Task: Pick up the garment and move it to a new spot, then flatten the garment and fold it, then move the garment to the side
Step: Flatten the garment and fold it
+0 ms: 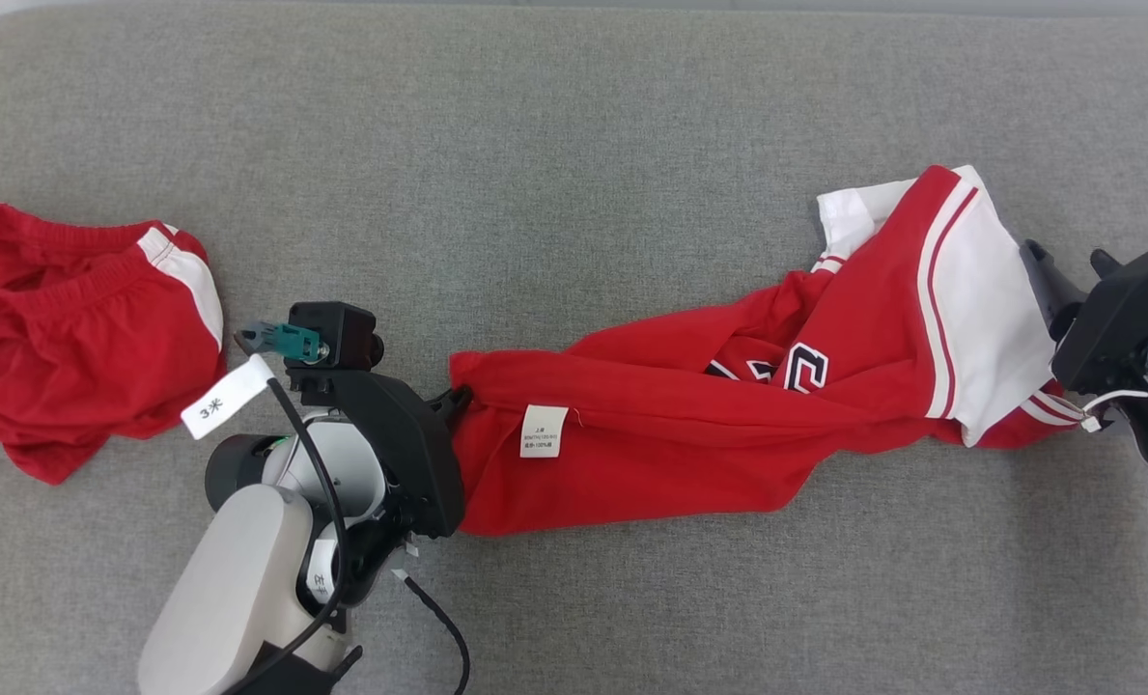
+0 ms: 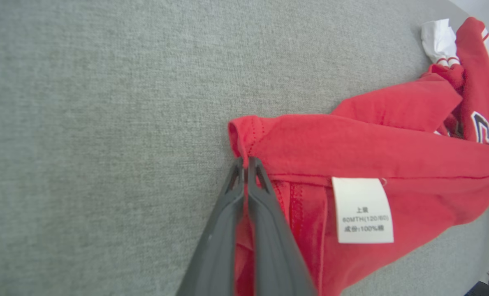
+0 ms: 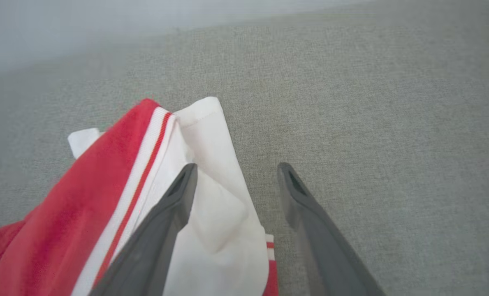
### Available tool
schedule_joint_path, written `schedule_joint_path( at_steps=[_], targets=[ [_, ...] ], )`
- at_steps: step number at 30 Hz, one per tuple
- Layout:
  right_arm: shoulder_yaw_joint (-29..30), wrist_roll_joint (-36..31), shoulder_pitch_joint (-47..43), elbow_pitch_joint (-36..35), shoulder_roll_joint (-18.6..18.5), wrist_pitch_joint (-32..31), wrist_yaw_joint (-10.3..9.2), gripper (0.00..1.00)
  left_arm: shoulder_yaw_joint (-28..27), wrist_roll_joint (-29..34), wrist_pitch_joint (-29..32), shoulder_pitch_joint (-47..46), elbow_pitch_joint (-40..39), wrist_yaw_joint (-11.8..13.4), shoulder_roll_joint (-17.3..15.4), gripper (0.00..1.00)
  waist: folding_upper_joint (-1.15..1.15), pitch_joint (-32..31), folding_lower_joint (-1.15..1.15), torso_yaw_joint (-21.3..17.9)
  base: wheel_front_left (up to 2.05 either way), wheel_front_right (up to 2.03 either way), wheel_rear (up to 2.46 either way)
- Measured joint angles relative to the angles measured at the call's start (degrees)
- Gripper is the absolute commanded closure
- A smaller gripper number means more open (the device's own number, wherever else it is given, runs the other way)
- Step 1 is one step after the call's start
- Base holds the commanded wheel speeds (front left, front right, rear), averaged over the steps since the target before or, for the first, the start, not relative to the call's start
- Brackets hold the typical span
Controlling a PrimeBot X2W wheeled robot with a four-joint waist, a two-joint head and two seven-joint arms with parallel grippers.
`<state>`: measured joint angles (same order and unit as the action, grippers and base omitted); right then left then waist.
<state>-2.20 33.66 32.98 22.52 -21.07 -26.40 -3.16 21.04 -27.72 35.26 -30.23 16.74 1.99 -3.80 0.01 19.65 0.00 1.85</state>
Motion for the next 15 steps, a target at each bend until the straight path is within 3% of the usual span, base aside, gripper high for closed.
schedule_joint_path(
  at_steps=[13,15],
  targets=[
    [-1.23,0.68,-1.88,3.46,1.63,-1.92,-0.16,0.03,0.21,-0.04,0.0,0.02,0.09,-0.01,0.01,1.0,0.0,0.14,0.0,0.56,0.0,0.0,0.0],
    [-1.18,1.03,-1.83,3.56,1.7,-1.94,-0.01,0.51,0.41,-0.05,0.0,0.01,0.05,-0.01,0.03,1.0,-0.01,0.29,0.0,0.75,0.0,0.0,0.0]
  ],
)
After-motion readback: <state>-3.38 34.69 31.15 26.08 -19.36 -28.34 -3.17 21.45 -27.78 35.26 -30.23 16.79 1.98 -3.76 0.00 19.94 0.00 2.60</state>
